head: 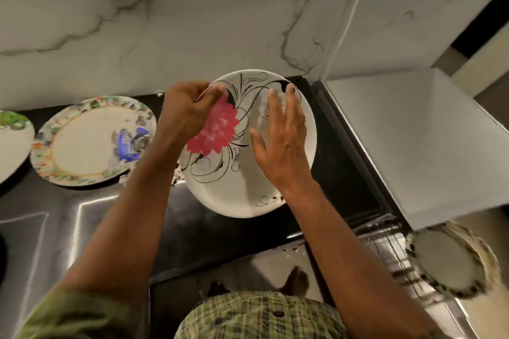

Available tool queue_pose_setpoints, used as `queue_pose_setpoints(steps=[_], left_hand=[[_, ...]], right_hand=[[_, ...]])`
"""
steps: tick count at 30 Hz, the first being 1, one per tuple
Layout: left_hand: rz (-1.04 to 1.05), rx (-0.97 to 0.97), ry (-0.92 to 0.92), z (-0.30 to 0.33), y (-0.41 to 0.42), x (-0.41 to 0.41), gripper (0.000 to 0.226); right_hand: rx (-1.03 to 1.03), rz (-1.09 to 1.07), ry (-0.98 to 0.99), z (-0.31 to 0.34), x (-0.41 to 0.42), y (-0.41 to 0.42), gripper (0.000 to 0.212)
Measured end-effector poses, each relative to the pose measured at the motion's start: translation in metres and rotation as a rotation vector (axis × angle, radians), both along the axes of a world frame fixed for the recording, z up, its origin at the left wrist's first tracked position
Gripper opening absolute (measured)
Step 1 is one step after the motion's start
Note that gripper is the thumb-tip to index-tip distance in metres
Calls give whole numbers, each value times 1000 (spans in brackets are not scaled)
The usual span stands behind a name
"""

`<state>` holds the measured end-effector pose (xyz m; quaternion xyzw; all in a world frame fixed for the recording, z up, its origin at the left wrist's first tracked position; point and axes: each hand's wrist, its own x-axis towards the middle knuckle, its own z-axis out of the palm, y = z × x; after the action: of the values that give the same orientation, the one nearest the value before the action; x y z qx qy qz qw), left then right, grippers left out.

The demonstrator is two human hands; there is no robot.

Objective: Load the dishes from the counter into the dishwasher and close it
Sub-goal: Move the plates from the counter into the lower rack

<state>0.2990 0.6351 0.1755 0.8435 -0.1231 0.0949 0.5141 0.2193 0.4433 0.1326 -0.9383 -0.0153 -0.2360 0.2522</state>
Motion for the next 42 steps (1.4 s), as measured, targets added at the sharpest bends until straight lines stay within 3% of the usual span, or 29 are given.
queue_pose_setpoints(steps=[4,8,11,19,22,24,27,30,35,39,42], left_hand=[[-240,120,3,20,-46,-1,37],[-400,259,-44,30,-96,-18,45],[-428,296,-78,29,-130,-36,38],[-268,170,-28,0,-152,-77,42],[-186,113,-70,-2,-185,-98,46],[-173,101,-113,3,-212,-107,50],[-281,166,-141,12,-260,-123,55],[-347,195,-139,15,-303,-134,60],[-456,283,-48,-1,-362,-145,59],[-553,210,-18,-16,-422,-158,52],[-701,160,22,-25,-480,-171,48]], right_hand=[[-29,-86,-65,12,-15,-31,74],[-29,-186,-115,17,-35,-70,43],[15,-252,-96,20,-50,-106,25],[385,-458,-11,14,-91,-217,30],[466,-407,-16,18,-102,-249,31],[408,-320,-71,24,-110,-260,34],[201,-242,-132,31,-121,-278,37],[146,-289,-123,30,-134,-303,40],[333,-461,-119,6,-173,-372,42],[537,-584,-78,-11,-207,-428,48],[563,-609,-92,-3,-245,-461,43]])
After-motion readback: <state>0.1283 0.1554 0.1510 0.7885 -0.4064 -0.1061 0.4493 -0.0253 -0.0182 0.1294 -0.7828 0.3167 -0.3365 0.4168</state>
